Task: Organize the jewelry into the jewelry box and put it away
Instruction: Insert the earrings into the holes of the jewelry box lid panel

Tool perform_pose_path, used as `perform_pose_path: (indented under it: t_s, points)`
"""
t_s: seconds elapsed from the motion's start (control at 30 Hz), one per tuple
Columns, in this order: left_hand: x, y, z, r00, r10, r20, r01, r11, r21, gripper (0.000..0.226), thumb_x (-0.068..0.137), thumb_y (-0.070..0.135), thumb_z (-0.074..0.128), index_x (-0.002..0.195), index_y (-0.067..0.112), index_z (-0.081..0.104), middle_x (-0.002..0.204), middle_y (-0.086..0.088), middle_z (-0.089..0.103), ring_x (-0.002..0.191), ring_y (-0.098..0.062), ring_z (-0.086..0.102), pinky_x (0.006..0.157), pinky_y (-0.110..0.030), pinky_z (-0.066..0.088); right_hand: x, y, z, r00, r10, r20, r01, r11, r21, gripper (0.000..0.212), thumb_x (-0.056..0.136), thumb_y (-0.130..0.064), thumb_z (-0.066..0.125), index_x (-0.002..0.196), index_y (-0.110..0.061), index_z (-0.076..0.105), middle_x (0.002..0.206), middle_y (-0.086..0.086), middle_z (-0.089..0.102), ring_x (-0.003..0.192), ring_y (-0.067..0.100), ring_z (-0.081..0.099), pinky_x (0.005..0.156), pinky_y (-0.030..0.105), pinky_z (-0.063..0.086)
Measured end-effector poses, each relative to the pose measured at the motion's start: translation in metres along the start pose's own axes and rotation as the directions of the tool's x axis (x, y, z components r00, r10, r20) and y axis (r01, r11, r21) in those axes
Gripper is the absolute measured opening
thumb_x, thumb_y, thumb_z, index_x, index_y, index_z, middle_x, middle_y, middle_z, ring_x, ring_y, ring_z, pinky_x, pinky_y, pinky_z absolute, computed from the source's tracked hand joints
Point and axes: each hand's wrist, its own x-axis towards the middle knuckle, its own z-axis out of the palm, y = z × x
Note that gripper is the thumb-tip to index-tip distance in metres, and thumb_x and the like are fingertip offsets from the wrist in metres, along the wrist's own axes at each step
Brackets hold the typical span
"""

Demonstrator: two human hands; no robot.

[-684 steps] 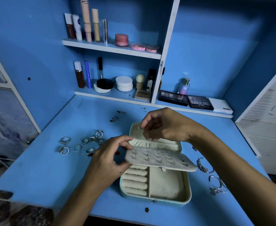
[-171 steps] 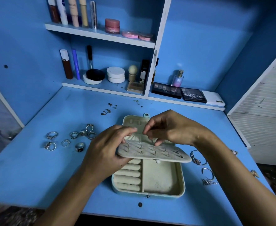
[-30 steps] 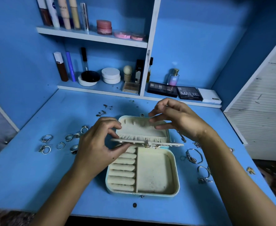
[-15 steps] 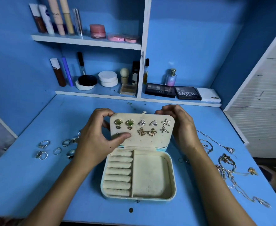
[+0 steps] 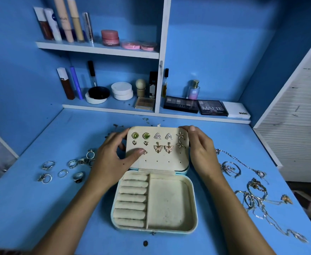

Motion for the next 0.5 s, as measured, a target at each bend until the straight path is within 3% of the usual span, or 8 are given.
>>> perform_pose_path:
  t_s: [0.07,0.23,0.37,0.5]
  points:
    - [-0.002,-0.001,0.0,0.999,-0.05,-0.008,0.05,0.999,-0.019,0.048,0.083,0.036,0.075,0.129,0.037,0.061,0.098,0.008,0.06,0.082,-0.011,0.057,0.074,-0.029,0.051,0.002,0.004,0.0,1.0,0.029,0.0,-0.029,0.998,-0.058,0.039,0.106,-0.042,0.037,0.107,-0.026,0.072,0.106,-0.015,0.073,0.104,-0.003,0.063,0.087,0.013,0.045]
    - [-0.007,-0.002,0.0,0.998,-0.047,-0.037,0.046,0.999,-0.026,0.033,0.087,0.026,0.072,0.119,0.031,0.069,0.1,0.014,0.063,0.084,-0.009,0.06,0.074,-0.017,0.049,0.006,0.013,0.001,0.998,0.061,0.018,-0.057,0.981,-0.183,0.044,0.106,-0.048,0.033,0.112,-0.025,0.071,0.107,-0.011,0.072,0.106,0.004,0.062,0.093,0.026,0.047]
    - [-0.007,-0.005,0.001,0.995,-0.08,-0.064,0.08,0.997,0.0,0.023,0.088,0.026,0.073,0.111,0.025,0.074,0.1,0.01,0.065,0.087,-0.006,0.062,0.082,-0.031,0.052,0.007,0.017,0.002,0.999,0.047,0.026,-0.039,0.968,-0.248,0.05,0.106,-0.044,0.033,0.104,-0.008,0.067,0.102,0.011,0.07,0.099,0.024,0.062,0.09,0.037,0.048]
    - [-0.007,-0.005,0.001,0.995,-0.078,-0.066,0.08,0.996,0.026,0.023,0.089,0.028,0.071,0.111,0.022,0.075,0.098,0.01,0.065,0.089,-0.002,0.062,0.08,-0.017,0.048,0.009,0.019,0.002,0.999,0.033,0.023,-0.025,0.958,-0.286,0.055,0.106,-0.043,0.032,0.105,0.004,0.062,0.103,0.02,0.067,0.099,0.031,0.059,0.079,0.035,0.046]
